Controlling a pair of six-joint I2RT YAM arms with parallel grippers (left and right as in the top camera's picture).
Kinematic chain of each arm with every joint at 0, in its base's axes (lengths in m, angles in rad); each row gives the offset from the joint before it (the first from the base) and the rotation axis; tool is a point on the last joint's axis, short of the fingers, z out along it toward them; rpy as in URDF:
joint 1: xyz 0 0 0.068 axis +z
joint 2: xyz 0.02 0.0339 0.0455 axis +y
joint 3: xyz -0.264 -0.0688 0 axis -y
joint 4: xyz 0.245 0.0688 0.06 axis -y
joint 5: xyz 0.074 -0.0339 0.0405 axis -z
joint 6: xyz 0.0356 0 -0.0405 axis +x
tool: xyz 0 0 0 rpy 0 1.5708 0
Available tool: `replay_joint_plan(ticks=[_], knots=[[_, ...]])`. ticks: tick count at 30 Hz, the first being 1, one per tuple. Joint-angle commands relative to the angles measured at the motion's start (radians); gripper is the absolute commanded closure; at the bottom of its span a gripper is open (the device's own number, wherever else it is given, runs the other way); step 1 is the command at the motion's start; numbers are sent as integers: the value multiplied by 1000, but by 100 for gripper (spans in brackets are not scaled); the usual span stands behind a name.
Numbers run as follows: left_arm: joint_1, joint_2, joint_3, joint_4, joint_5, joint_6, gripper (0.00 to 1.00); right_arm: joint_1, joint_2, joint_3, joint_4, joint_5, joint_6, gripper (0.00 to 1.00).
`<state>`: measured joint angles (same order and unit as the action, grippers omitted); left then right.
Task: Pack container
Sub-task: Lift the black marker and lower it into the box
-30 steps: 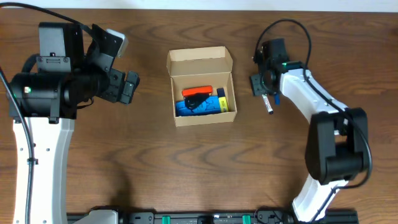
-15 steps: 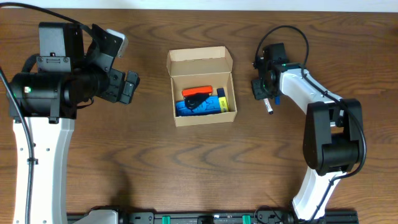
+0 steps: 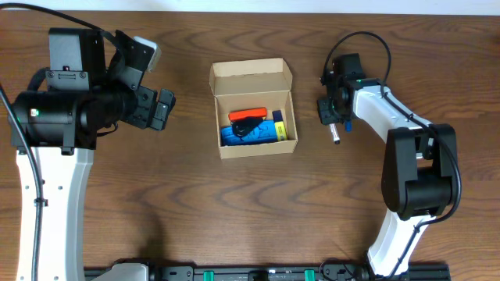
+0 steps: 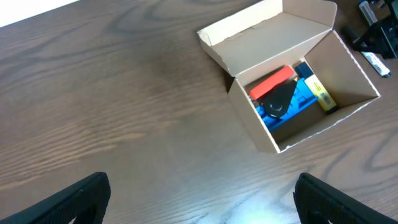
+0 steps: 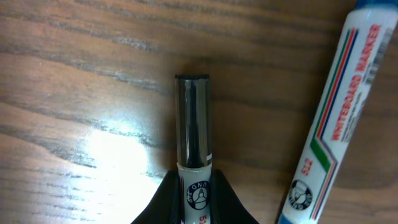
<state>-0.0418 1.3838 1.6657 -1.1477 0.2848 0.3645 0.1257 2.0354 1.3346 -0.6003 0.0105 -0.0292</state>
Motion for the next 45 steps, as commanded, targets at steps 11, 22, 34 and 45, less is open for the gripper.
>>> replay_joint_plan(ticks=[11, 22, 34, 45], knots=[[2, -2, 5, -1, 0, 6, 5, 100, -352, 166, 7, -31, -71, 99], [2, -2, 5, -1, -1, 6, 5, 337, -363, 153, -69, -238, -649, 99], [2, -2, 5, -1, -1, 6, 5, 413, -166, 152, -160, -359, -1041, 99], [2, -2, 5, -1, 0, 6, 5, 467, -53, 151, -161, -333, -1207, 99]])
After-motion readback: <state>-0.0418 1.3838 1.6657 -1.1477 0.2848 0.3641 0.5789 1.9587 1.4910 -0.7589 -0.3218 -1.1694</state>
